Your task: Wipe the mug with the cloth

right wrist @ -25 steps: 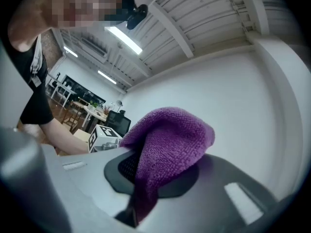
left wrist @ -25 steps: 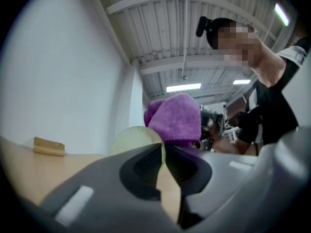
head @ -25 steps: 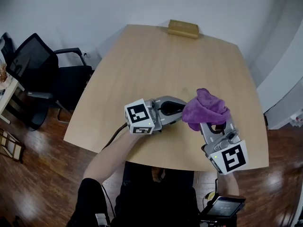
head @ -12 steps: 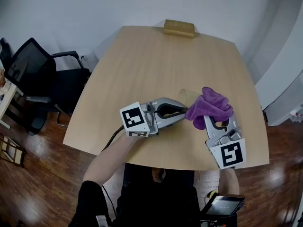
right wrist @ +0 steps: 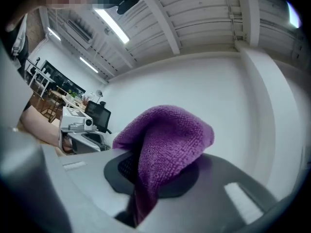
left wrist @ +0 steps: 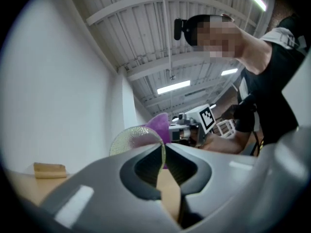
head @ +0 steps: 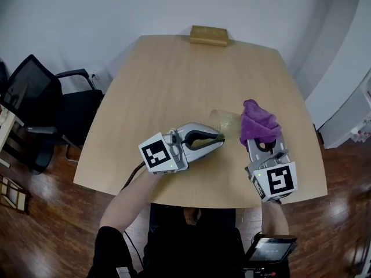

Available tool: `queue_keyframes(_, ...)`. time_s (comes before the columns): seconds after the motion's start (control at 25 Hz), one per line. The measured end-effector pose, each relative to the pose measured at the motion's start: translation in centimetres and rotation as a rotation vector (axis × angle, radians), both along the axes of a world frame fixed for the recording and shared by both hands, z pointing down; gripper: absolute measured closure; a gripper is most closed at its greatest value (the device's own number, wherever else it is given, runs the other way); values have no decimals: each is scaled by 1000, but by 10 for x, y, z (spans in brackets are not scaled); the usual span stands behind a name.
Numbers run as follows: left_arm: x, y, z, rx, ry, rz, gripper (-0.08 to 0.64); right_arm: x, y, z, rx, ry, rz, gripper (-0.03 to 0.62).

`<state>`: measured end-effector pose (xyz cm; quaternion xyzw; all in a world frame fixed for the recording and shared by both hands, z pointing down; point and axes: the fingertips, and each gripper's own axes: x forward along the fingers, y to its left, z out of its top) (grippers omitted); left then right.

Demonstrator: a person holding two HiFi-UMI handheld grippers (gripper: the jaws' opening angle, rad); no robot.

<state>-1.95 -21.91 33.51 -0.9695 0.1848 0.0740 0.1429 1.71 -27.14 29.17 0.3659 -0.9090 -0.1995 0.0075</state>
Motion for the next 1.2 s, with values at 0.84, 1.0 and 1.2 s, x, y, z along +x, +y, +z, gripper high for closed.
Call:
queue_keyframes(0.84, 11, 6, 13, 317, -253, -119, 517, 48, -5, -31, -113, -266, -35, 552)
queue_keyframes(1.0, 17, 10, 19, 337, -255, -114, 517, 16, -1, -11, -156, -199, -107, 552)
queue_keyframes(1.2, 20, 12, 27, 373, -296, -119, 514, -10, 15, -1, -162, -176, -167, 552)
